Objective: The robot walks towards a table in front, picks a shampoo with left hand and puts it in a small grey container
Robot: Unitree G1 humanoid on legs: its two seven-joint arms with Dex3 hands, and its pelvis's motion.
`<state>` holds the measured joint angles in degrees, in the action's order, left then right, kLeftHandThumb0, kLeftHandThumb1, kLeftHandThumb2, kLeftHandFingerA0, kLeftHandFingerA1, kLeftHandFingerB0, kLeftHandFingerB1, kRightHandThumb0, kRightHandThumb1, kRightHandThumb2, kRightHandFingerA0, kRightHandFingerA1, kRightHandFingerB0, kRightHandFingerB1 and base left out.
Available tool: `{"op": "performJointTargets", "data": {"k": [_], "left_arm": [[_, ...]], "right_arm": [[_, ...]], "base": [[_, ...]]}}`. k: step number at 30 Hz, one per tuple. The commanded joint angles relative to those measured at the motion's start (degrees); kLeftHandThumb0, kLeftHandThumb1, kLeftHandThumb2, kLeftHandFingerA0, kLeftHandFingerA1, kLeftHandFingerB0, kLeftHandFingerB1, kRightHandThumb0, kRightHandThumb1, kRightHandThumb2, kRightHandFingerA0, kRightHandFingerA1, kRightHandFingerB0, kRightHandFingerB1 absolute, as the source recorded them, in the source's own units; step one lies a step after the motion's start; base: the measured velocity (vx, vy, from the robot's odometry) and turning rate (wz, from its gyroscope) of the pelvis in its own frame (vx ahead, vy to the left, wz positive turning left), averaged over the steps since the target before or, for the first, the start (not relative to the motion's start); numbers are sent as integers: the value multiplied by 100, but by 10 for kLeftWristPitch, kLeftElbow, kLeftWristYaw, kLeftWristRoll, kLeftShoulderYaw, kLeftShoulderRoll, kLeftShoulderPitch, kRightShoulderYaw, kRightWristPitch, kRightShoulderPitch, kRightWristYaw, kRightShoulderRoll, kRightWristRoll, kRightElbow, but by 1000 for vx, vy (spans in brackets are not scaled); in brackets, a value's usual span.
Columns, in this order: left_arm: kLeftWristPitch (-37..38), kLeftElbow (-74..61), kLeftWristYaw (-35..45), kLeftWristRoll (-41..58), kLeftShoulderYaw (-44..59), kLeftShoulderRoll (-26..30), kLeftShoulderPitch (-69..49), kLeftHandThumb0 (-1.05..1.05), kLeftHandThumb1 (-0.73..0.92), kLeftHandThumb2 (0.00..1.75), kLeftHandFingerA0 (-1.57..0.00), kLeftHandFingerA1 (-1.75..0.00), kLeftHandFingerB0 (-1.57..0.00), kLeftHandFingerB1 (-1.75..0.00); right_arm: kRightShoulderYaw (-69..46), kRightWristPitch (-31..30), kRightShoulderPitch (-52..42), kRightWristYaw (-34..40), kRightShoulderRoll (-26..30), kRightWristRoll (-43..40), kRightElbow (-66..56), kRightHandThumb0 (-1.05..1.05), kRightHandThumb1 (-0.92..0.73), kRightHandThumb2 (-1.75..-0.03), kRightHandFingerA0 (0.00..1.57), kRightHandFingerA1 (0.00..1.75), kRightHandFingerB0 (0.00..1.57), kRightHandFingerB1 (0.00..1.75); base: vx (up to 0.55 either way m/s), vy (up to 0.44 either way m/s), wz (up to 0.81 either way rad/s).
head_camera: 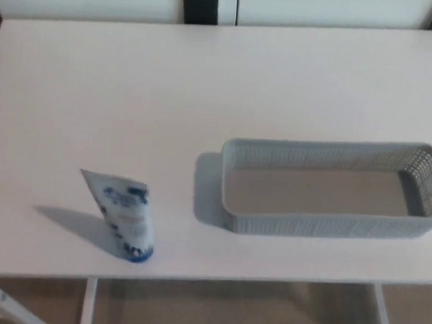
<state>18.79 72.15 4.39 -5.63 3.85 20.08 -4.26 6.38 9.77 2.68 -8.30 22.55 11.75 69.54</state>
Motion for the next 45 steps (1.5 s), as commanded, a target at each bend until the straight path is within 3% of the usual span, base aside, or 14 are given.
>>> {"op": "performJointTargets", "data": {"k": [1, 2, 5, 6, 8, 9, 12, 13, 15, 16, 18, 19, 27, 45], "left_arm": [[1, 9, -1, 5, 7, 6, -10, -25, 41, 92, -42, -63, -18, -51], [-1, 7, -1, 6, 8, 5, -11, -36, 59, 58, -53, -47, -32, -34], [0, 5, 4, 8, 12, 4, -12, -36, 59, 57, -53, -50, -32, -34], [1, 5, 7, 8, 12, 4, -12, -25, 41, 92, -43, -64, -18, -51], [2, 4, 8, 7, 13, 4, -13, -25, 40, 91, -44, -64, -18, -51], [4, 1, 6, 4, 11, 5, -13, -37, 60, 59, -53, -50, -33, -36], [1, 0, 8, 5, 12, 5, -11, -36, 58, 57, -51, -47, -33, -35], [0, 0, 8, 5, 13, 5, -11, -25, 40, 91, -44, -65, -17, -51], [-3, 0, 9, 4, 12, 6, -5, -26, 41, 91, -43, -64, -17, -51], [-5, -2, 13, 5, 13, 8, 2, -36, 59, 58, -49, -49, -31, -34], [4, -3, 13, 6, 16, 9, -11, -44, 47, 75, -44, -55, -25, -44], [11, -5, 10, 5, 16, 11, -14, -37, 58, 58, -49, -46, -30, -34], [35, -105, 114, 74, 68, 6, -56, -37, 54, 57, -42, -35, -25, -32], [22, -107, 132, 72, 82, 24, -65, -39, 57, 58, -45, -37, -26, -33]], "right_arm": [[4, 0, -6, -5, 3, 8, 7, -30, -72, -61, 59, 45, 44, 37], [10, 2, -8, -3, 4, 14, 7, -30, -72, -61, 60, 45, 44, 37], [11, 2, -8, -5, 4, 12, 8, -30, -72, -61, 56, 42, 44, 37], [9, 3, -8, -8, 4, 10, 10, -29, -72, -61, 55, 43, 44, 37], [5, 6, -8, -12, 3, 6, 11, -29, -71, -61, 55, 44, 44, 38], [7, 3, -4, -12, 2, 8, 12, -30, -71, -61, 55, 43, 45, 38], [9, 6, -4, -14, 2, 10, 11, -30, -71, -61, 55, 43, 45, 38], [10, 5, -4, -14, 2, 12, 11, -30, -72, -61, 57, 44, 45, 37], [10, 2, 2, -15, 1, 12, 11, -30, -72, -61, 55, 43, 44, 37], [6, -3, 11, -18, -1, 8, 10, -29, -72, -61, 54, 43, 43, 37], [3, -5, 2, -23, -3, 4, 7, -28, -72, -61, 54, 42, 43, 37], [0, -7, 0, -24, -4, 2, 6, -28, -72, -61, 56, 43, 44, 37], [-5, -6, 1, -22, 4, 5, 10, -30, -71, -61, 56, 43, 44, 37], [-23, 1, -29, -31, -11, -1, 13, -28, -72, -61, 53, 43, 43, 38]], "base": [[203, 136, 29], [194, 109, 5], [-78, -35, -11], [-182, -107, -11], [-195, -121, -3], [-214, -234, 4], [-229, -273, 13], [-234, -395, 42], [-209, -509, 41], [-58, -56, -33], [-82, -241, 23], [-78, -264, 10], [-29, -115, 5], [-16, 101, 1]]}}
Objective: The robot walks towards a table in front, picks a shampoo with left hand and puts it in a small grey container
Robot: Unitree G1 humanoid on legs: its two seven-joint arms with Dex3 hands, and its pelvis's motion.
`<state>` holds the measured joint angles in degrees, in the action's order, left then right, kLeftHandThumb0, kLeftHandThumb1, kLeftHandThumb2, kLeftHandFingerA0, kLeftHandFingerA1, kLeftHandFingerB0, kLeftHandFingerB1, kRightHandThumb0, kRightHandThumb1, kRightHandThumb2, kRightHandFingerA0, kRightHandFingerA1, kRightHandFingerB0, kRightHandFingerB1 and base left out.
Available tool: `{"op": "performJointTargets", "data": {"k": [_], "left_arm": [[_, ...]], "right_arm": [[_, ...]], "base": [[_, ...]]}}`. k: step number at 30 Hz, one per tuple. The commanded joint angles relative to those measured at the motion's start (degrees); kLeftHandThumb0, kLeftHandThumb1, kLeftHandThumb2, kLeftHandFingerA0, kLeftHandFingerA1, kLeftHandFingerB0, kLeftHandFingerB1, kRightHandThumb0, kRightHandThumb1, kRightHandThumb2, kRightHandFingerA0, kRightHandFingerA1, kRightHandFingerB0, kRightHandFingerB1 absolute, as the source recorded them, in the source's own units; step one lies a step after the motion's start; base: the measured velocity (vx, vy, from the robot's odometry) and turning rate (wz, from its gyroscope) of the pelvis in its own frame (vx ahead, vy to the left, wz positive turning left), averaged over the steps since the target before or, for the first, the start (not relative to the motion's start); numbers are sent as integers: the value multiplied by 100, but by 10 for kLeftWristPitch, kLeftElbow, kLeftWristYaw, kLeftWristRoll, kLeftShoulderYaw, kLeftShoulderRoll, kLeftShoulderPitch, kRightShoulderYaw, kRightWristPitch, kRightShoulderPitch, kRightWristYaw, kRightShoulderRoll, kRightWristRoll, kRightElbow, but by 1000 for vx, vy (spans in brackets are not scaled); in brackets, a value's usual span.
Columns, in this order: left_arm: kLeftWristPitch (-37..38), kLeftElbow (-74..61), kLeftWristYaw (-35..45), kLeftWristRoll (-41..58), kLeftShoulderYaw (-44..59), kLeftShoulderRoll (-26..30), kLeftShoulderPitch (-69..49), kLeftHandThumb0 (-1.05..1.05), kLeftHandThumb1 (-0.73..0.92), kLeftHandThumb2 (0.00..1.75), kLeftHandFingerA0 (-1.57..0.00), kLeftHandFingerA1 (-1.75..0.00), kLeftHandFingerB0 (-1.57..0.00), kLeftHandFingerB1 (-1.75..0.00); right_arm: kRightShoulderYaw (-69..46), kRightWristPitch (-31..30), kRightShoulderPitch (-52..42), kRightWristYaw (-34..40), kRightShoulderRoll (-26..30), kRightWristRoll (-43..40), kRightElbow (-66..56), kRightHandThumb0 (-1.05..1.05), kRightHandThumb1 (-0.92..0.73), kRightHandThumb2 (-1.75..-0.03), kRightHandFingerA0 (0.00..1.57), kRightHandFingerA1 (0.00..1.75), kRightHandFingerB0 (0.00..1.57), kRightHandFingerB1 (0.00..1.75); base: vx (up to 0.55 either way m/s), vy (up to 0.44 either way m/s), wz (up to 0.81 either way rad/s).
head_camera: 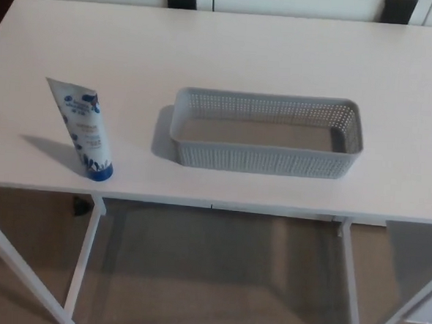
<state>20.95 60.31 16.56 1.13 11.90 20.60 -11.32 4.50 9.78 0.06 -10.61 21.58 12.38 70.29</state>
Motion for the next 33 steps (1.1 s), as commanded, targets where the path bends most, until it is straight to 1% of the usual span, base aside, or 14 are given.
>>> {"op": "performJointTargets", "data": {"k": [1, 5, 6, 9, 14, 15, 16, 18, 19, 24, 27, 28, 29, 33], "left_arm": [[5, 15, 10, 5, 2, 20, 3, -40, 57, 57, -47, -38, -26, -33], [11, 23, 13, 5, 3, 22, -5, -39, 56, 57, -48, -37, -26, -33], [7, 21, 9, 2, 0, 23, -3, -28, 39, 89, -35, -58, -13, -49], [3, 19, 12, 9, 4, 19, -1, -35, 56, 57, -45, -36, -26, -34], [4, 19, 18, 8, 1, 18, 16, -37, 57, 57, -42, -36, -26, -34], [4, 18, 20, 9, 2, 20, 15, -28, 39, 89, -35, -58, -13, -49], [3, 17, 20, 9, 2, 20, 14, -37, 56, 57, -48, -37, -27, -34], [4, 10, 21, 8, 1, 23, 13, -28, 40, 89, -35, -58, -13, -49], [3, 4, 25, 11, 3, 23, 11, -39, 57, 57, -45, -36, -25, -33], [-2, -19, 30, 24, 13, 16, 8, -40, 54, 56, -43, -35, -26, -33], [-14, -142, 45, 90, 54, -14, -47, -58, 41, 68, -18, -38, -14, -36], [-20, -190, 46, 105, 64, -22, -70, -31, 30, 87, 0, -48, 0, -48], [-25, -226, 59, 127, 78, -29, -87, -62, 37, 68, -11, -23, -11, -26], [-54, -406, 95, 228, 138, -39, -164, -58, 38, 72, -8, -14, -8, -21]], "right_arm": [[-4, 2, -6, -8, -3, -7, 6, -28, -72, -61, 54, 44, 44, 38], [-1, 7, -17, -7, -4, -3, 9, -29, -72, -61, 55, 44, 44, 37], [9, 11, -18, -4, -1, 8, 10, -30, -73, -61, 57, 44, 43, 37], [11, 15, -13, -4, -3, 9, 23, -29, -74, -62, 53, 44, 41, 37], [9, 15, 1, -6, 1, 7, 27, -30, -74, -62, 53, 44, 41, 37], [7, 12, 0, -11, 0, 3, 20, -28, -74, -62, 53, 46, 40, 38], [7, 12, 0, -13, 0, 1, 19, -27, -74, -62, 52, 47, 39, 38], [5, 13, -2, -18, 1, -1, 14, -27, -74, -62, 53, 47, 40, 39], [4, 14, -4, -20, 2, -2, 9, -27, -74, -62, 52, 47, 40, 39], [1, 13, -11, -29, 9, -6, -8, -30, -75, -61, 53, 48, 40, 39], [-3, 11, -6, -29, 9, -6, 7, -28, -75, -62, 50, 44, 38, 37], [-1, 12, -5, -25, 10, -1, 11, -30, -75, -62, 51, 44, 38, 37], [0, 13, -6, -23, 11, 0, 11, -30, -74, -62, 53, 46, 39, 37], [-4, 18, -15, -35, 16, -5, -7, -29, -76, -62, 51, 45, 39, 38]], "base": [[0, 0, 0], [0, 0, 0], [0, 0, 0], [0, 0, 0], [0, 0, 0], [0, 0, 0], [0, 0, 0], [0, 0, 0], [0, 0, 0], [0, 0, 0], [0, 0, 0], [0, 0, 0], [0, 0, 0], [0, 0, 0]]}}
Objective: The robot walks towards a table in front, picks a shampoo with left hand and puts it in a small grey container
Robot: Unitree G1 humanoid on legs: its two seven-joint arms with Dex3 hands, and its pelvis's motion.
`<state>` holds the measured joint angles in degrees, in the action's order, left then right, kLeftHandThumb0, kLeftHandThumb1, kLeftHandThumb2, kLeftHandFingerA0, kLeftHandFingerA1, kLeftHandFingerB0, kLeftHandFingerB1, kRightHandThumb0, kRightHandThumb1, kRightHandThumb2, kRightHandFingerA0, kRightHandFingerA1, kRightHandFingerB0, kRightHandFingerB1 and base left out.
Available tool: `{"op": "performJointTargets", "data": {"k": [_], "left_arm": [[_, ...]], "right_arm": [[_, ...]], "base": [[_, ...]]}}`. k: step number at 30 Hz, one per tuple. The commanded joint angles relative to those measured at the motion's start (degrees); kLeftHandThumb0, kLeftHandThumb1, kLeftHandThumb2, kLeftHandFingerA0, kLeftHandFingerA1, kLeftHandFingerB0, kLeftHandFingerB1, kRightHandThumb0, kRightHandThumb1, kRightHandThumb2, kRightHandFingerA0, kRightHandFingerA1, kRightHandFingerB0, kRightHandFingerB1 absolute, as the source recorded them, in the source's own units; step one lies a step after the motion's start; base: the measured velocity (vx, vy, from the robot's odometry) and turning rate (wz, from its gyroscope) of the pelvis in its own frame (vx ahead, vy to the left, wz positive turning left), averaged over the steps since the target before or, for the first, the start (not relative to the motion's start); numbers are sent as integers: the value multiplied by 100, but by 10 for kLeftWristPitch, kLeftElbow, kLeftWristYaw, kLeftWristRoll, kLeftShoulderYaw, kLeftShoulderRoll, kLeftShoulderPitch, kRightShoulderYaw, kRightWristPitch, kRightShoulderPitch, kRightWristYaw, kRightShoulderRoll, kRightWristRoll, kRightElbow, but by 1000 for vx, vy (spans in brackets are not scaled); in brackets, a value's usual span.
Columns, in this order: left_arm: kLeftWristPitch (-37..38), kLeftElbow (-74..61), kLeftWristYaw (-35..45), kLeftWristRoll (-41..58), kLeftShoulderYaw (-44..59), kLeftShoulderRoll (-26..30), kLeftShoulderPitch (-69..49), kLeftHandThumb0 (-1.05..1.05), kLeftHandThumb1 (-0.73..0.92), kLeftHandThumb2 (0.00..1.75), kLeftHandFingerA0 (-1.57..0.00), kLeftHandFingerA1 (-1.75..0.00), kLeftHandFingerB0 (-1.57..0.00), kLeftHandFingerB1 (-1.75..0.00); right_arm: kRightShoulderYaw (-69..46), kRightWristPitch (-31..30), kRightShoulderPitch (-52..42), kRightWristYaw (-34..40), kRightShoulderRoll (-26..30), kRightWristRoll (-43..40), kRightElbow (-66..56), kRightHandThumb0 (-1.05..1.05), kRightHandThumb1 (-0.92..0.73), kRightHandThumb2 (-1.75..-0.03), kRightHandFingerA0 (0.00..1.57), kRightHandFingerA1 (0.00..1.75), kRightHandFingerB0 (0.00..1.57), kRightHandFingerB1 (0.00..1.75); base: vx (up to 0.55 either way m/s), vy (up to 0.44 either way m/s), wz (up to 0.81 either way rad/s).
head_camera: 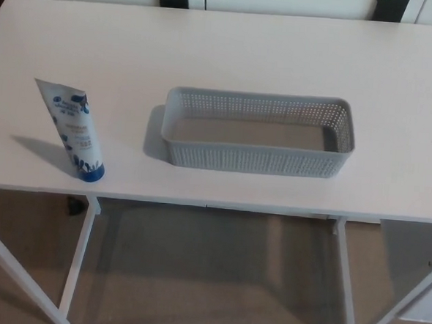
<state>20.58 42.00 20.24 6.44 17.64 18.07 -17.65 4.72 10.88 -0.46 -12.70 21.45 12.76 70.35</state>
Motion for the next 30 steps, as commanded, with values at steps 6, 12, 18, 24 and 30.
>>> {"op": "performJointTargets", "data": {"k": [6, 12, 18, 24, 30], "left_arm": [[-92, -450, 87, 272, 131, 21, -152, -55, 37, 75, 0, -17, 0, -15], [-150, -550, 63, 311, 151, 58, -117, -50, 45, 54, 0, -15, 0, -12], [-172, -556, 50, 265, 124, 80, -30, -49, 46, 72, 0, -11, 0, -1], [-203, -505, 54, 237, 83, 86, 47, -61, 33, 68, 0, -12, 0, -2], [-216, -428, 36, 183, 48, 86, 127, -42, 47, 64, 0, -12, 0, -4]], "right_arm": [[-8, 3, -8, -18, 17, -11, -13, -27, -77, -62, 49, 44, 39, 38], [-9, 0, -12, -12, 13, -11, -13, -27, -75, -63, 52, 46, 38, 38], [-7, -2, -8, -9, 13, -7, -1, -28, -74, -62, 51, 47, 38, 38], [-7, 1, -12, -8, 13, -5, 0, -29, -76, -62, 51, 45, 39, 38], [-2, 4, -22, -9, 18, -1, -17, -31, -76, -62, 52, 45, 41, 38]], "base": [[0, 0, 0], [0, 0, 0], [0, 0, 0], [0, 0, 0], [0, 0, 0]]}}
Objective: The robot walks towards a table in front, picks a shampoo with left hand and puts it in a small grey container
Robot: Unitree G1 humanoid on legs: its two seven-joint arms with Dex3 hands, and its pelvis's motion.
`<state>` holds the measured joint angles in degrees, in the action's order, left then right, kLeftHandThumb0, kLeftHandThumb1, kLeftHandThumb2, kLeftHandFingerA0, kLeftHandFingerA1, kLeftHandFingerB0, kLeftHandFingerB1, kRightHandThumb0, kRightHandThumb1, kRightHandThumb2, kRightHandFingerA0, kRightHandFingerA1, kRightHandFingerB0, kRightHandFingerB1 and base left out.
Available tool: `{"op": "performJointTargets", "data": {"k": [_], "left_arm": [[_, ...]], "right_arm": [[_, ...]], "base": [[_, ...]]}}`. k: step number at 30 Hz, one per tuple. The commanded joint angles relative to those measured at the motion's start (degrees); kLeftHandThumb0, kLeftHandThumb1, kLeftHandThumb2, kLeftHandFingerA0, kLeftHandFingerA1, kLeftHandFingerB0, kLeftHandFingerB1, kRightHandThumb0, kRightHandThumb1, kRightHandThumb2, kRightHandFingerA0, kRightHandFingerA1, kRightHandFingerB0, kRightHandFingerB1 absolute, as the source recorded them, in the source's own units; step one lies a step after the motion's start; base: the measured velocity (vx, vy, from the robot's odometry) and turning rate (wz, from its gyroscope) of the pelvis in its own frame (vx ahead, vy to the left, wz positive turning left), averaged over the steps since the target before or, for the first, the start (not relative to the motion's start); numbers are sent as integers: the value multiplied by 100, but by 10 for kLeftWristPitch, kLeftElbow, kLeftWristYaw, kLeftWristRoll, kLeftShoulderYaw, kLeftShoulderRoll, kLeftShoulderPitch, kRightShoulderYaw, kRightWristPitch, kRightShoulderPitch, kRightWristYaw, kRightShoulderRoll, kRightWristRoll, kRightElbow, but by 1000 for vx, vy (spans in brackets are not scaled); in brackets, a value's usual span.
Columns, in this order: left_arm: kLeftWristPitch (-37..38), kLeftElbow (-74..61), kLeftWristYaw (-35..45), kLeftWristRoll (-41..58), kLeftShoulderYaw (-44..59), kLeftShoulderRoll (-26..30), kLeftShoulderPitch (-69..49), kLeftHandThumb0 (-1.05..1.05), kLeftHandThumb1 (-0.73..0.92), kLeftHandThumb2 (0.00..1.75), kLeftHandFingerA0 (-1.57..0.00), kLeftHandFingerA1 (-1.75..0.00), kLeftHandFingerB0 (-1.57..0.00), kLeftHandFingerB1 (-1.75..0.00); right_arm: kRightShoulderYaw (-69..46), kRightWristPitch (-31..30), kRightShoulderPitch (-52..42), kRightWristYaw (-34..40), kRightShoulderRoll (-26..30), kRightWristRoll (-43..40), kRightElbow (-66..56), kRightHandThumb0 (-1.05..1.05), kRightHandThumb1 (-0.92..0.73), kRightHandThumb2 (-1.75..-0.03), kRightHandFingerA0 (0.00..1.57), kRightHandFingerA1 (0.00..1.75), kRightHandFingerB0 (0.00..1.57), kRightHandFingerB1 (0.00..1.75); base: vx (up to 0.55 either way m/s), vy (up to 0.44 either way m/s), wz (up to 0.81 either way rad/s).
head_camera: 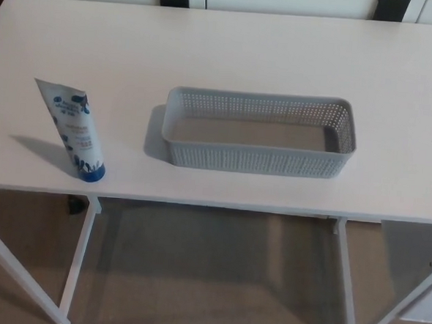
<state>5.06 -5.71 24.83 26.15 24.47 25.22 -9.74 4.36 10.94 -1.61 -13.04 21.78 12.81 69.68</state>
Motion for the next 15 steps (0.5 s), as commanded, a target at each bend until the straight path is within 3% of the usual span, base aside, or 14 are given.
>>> {"op": "performJointTargets", "data": {"k": [1, 4, 8, 9, 10, 15], "left_arm": [[-60, 70, -13, -25, -28, 15, 66, -46, 45, 72, 0, -14, 0, -5], [-80, 96, -32, -41, -42, 14, 97, -33, 44, 70, 0, -16, 0, -8], [-89, 121, -39, -53, -55, 13, 124, -32, 45, 70, 0, -15, 0, -7], [-77, 146, -46, -75, -67, 11, 138, -36, 47, 60, 0, -17, 0, -9], [-71, 156, -48, -84, -71, 12, 143, -48, 32, 69, 0, -24, 0, -14], [-55, 218, -51, -112, -94, 13, 172, -57, 36, 70, 0, -19, 0, -8]], "right_arm": [[2, 4, -12, -4, 15, -1, -12, -30, -76, -62, 52, 44, 41, 38], [3, 4, -10, -3, 14, -1, -6, -31, -76, -62, 51, 45, 39, 37], [3, 5, -8, 0, 13, -1, -2, -30, -76, -62, 52, 44, 39, 37], [4, 5, -7, -2, 14, 1, 0, -30, -76, -62, 51, 43, 40, 37], [5, 4, -8, -4, 15, 1, -6, -30, -77, -62, 51, 44, 40, 37], [0, 0, -3, -6, 14, -4, 0, -30, -77, -62, 51, 43, 40, 37]], "base": [[0, 0, 0], [0, 0, 0], [0, 0, 0], [0, 0, 0], [0, 0, 0], [0, 0, 0]]}}
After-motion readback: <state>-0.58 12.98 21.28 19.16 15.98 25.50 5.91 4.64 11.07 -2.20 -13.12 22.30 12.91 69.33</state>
